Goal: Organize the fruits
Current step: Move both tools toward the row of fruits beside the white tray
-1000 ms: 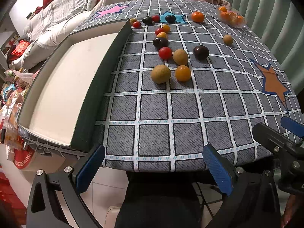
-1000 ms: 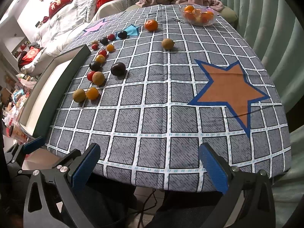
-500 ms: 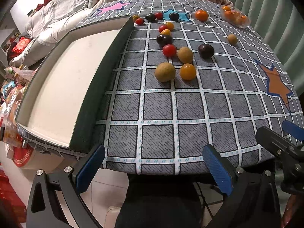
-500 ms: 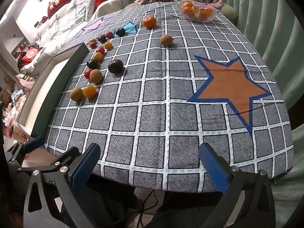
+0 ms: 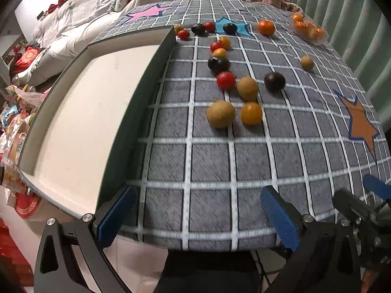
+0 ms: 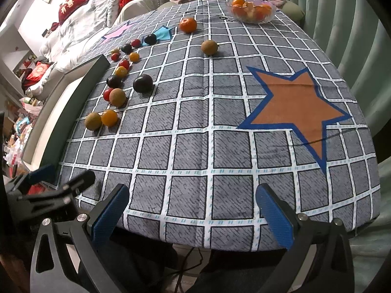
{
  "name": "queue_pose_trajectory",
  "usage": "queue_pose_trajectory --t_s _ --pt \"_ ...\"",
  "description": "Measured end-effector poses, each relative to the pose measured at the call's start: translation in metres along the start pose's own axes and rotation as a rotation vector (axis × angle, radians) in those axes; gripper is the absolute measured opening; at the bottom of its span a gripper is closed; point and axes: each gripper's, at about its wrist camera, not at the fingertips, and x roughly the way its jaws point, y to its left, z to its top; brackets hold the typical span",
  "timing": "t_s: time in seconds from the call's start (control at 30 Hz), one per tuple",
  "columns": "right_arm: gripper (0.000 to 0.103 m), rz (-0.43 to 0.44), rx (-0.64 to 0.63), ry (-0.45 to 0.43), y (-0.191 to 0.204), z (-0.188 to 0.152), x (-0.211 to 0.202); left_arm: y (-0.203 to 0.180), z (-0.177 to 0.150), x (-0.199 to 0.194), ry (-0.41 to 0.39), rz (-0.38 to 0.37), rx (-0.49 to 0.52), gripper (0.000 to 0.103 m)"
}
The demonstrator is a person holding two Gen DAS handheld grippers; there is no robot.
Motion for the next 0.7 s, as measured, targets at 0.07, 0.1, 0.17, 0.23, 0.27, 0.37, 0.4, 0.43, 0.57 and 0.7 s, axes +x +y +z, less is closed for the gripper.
queue_pose_trajectory --t_s 0.07,0.1,0.17,0.23,0.27,0.37,0.4,0.43,0.57,0.7 --pt "0.103 0.0 0.008 0.001 -0.003 0.001 0.001 0.002 0.003 0.004 0.003 -0.004 -0.005 0.103" --pt "0.103 0.0 0.01 -0.001 -0.003 0.001 0.0 0.002 0.004 0.005 0.007 -0.009 -0.006 0.103" --pt "0.103 0.001 0.013 -0.001 -0.004 0.003 0.001 0.002 0.005 0.007 0.009 -0.011 -0.005 0.103" --pt "0.103 0.001 0.013 -0.002 -0.005 0.004 0.002 0.001 0.006 0.008 0.01 -0.01 0.0 0.103" --pt "0.103 0.001 0.012 -0.001 -0.005 0.005 0.002 0.001 0.006 0.008 0.01 -0.012 0.003 0.103" --pt "0.103 -0.001 0.009 -0.002 -0.006 0.008 0.003 -0.001 0.007 0.009 0.006 -0.017 0.013 0.103" --pt "0.103 -0.002 0.009 -0.003 -0.007 0.009 0.004 -0.002 0.009 0.009 0.003 -0.018 0.017 0.103" --pt "0.103 -0.004 0.008 -0.004 -0.007 0.01 0.004 -0.003 0.01 0.01 -0.001 -0.019 0.02 0.103" --pt "0.103 -0.021 -0.005 -0.015 -0.011 0.018 0.004 -0.004 0.016 0.014 -0.016 -0.026 0.022 0.103" --pt "0.103 -0.034 -0.029 -0.027 -0.014 0.03 0.006 -0.007 0.023 0.019 -0.048 -0.027 0.041 0.103"
